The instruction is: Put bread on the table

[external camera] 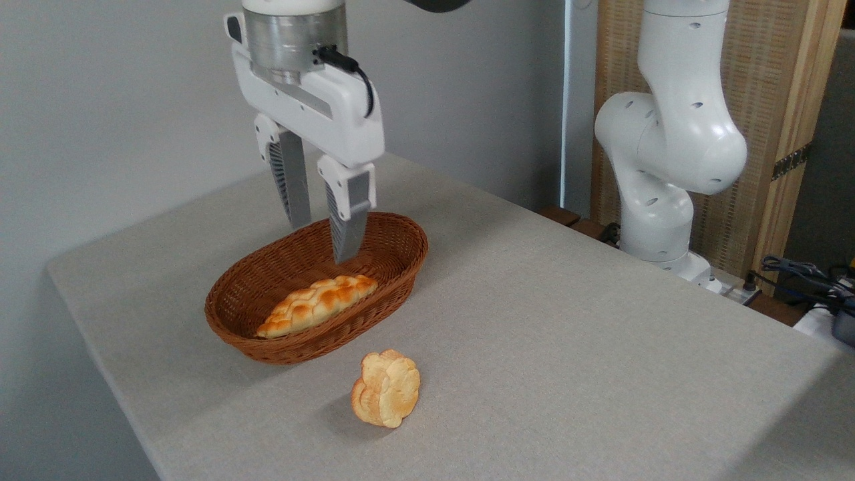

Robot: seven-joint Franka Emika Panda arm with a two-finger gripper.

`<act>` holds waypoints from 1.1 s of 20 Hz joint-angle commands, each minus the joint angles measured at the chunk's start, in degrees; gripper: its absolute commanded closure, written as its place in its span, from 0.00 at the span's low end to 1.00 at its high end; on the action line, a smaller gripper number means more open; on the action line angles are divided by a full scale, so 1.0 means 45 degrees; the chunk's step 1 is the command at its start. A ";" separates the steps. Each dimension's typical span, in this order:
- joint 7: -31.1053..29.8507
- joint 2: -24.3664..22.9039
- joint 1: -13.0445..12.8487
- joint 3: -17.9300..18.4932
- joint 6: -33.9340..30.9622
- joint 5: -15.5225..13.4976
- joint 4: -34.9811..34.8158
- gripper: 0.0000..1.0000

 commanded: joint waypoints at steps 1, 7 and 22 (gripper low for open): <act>-0.0238 0.0239 0.0427 -0.0867 -0.1018 -0.0309 0.0693 0.00; -0.0239 0.0356 0.0545 -0.1319 -0.1704 -0.0173 0.0949 0.00; -0.0219 0.1177 0.0682 -0.1319 -0.2193 0.1546 0.2433 0.00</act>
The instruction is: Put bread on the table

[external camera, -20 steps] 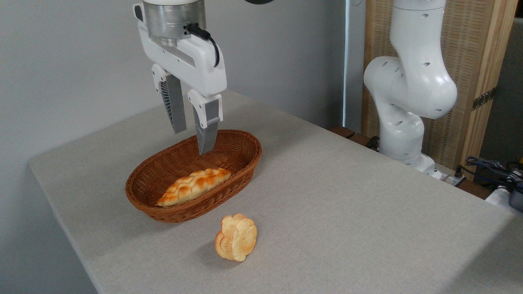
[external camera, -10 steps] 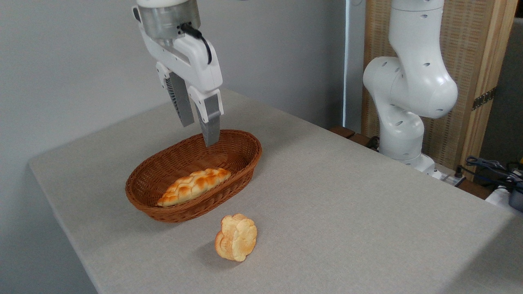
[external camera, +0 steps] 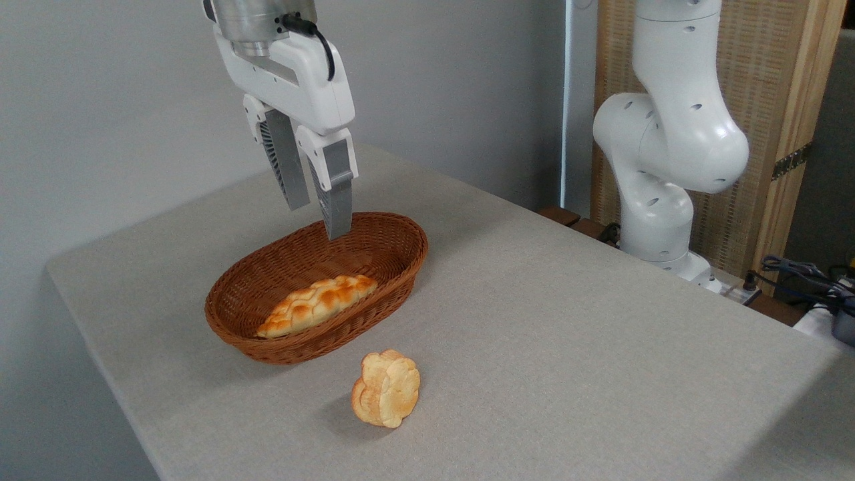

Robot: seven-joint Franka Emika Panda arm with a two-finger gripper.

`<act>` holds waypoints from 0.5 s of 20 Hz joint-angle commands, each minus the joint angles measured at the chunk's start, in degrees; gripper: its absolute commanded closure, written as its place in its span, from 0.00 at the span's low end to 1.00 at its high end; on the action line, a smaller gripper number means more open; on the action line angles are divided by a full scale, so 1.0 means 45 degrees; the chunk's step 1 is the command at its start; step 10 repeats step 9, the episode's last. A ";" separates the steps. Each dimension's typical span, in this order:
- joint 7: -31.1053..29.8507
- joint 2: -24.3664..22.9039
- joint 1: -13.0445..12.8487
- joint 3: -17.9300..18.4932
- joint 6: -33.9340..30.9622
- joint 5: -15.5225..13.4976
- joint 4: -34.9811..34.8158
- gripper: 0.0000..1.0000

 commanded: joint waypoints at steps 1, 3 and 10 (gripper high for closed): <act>-0.0007 0.0226 0.0034 -0.0074 -0.0191 0.0493 0.0395 0.00; -0.0007 0.0226 0.0034 0.0003 -0.0172 0.0416 0.0414 0.00; 0.0071 0.0187 0.0034 0.0063 -0.0191 0.0396 0.0395 0.00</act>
